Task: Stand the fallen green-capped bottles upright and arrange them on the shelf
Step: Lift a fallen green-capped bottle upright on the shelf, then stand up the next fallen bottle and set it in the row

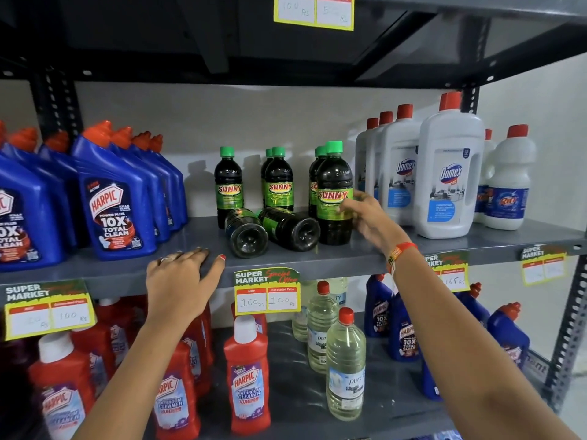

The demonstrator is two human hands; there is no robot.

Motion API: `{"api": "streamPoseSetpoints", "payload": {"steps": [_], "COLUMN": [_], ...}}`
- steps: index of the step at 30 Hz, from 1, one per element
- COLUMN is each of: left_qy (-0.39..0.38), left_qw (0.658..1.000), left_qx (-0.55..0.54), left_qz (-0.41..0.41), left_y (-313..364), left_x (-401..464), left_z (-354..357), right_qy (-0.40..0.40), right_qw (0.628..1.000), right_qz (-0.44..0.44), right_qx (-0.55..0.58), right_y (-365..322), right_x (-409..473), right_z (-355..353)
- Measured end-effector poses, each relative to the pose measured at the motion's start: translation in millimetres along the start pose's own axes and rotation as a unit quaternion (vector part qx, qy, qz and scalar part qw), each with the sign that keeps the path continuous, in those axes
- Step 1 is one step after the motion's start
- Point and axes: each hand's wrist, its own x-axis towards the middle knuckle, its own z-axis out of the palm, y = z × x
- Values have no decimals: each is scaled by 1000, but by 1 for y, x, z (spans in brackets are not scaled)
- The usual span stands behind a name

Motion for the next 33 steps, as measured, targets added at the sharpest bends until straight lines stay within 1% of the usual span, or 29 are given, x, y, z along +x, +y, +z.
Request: {"api": "streamPoseSetpoints", "payload": {"steps": [3,6,8,10,12,14,15,17,23,24,25,27,28,29,30,31,32,33], "left_qy": [2,5,9,14,18,21,22,19,27,25,23,20,16,7,1,-1,7,16], "left_qw": [1000,1000,1000,1000,1000,1000,1000,1000,1000,1000,1000,1000,1000,1000,1000,1000,1000,1000], "left_qx": [0,2,3,3,2,1,1,1,-4,-4,-2,3,0,-5,-12,-18,-17,-13], "left_qz": [-1,0,0,-1,-1,-1,0,-1,0,0,4,13,12,6,-6,-14,-13,-5], "left_y": [0,0,0,0,1,1,1,1,1,0,-1,-5,-7,-10,-14,-18,-22,-25], "left_x": [0,1,1,1,1,1,0,0,0,0,0,2,3,4,4,4,4,2], "left_z": [0,0,1,1,1,1,2,2,2,2,3,3,1,-2,-6,-8,-10,-11], "right_qy": [-63,-81,-71,-44,-8,47,68,81,69,80,112,211,247,261,250,218,175,129], "right_qw": [998,996,997,996,978,956,951,948,967,965,959,926,908,896,891,892,892,884], "right_qz": [4,15,16,-1,-35,-77,-85,-79,-45,-55,-86,-199,-254,-295,-323,-339,-347,-348], "right_qx": [4,23,2,-82,-204,-278,-290,-297,-240,-241,-247,-241,-222,-204,-196,-203,-232,-283], "right_y": [-2,-4,-4,2,9,15,16,16,10,8,5,-3,-8,-15,-22,-29,-34,-39], "right_x": [2,4,6,13,14,17,17,19,13,9,2,-9,-15,-22,-26,-29,-32,-34], "right_z": [-9,-15,-15,-11,-1,5,6,5,5,8,11,19,25,31,38,46,55,65]}}
